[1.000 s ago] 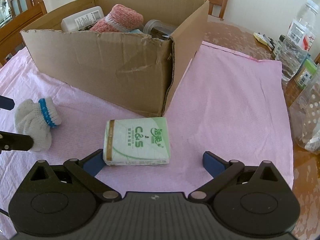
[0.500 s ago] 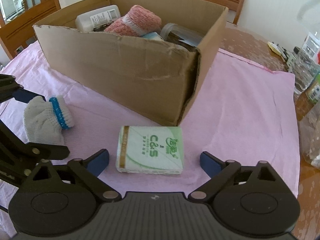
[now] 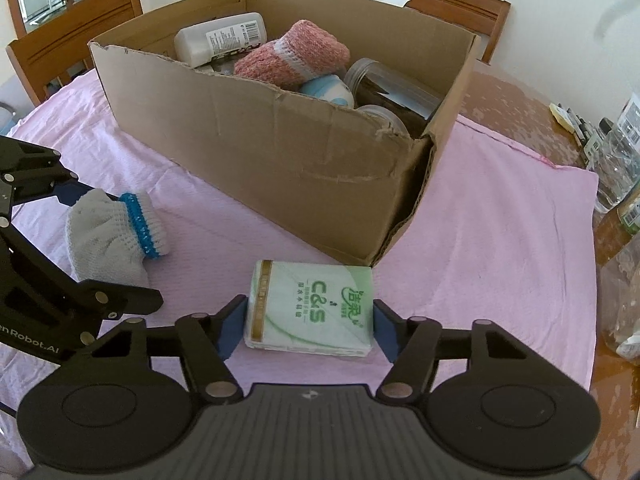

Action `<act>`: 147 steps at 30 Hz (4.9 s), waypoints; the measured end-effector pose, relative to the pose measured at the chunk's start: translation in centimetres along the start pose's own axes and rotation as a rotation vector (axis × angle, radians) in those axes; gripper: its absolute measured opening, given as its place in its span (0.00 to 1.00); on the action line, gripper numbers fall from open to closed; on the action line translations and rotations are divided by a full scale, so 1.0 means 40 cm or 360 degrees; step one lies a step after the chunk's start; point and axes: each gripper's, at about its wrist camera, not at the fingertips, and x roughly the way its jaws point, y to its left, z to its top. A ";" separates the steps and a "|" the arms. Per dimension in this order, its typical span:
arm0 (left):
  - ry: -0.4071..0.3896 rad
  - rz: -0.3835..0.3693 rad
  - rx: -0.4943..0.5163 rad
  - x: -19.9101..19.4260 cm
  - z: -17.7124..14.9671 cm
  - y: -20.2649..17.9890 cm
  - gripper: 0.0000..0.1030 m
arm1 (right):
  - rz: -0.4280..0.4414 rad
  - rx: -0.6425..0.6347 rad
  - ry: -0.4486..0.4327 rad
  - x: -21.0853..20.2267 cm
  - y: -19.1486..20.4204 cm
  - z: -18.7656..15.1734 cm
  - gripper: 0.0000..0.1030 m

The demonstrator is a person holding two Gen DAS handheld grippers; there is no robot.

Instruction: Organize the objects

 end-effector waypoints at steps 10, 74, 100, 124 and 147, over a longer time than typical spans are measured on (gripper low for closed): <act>0.0004 -0.0021 0.0000 -0.008 0.002 0.000 0.74 | -0.0012 -0.0023 0.0021 -0.007 0.005 0.004 0.67; -0.0289 -0.0041 0.0094 -0.189 0.457 0.141 0.74 | 0.0098 0.0013 -0.0131 -0.203 -0.036 0.323 1.00; -0.0327 0.0140 -0.0271 -0.257 0.335 0.209 0.97 | -0.0101 0.0343 -0.0037 -0.202 -0.061 0.340 1.00; 0.0004 0.0343 -0.0462 -0.252 0.225 0.202 0.97 | -0.0181 0.0700 0.0109 -0.212 -0.007 0.295 1.00; -0.0022 0.0387 -0.0418 -0.261 0.245 0.195 0.97 | -0.0203 0.0711 0.0110 -0.212 -0.013 0.301 1.00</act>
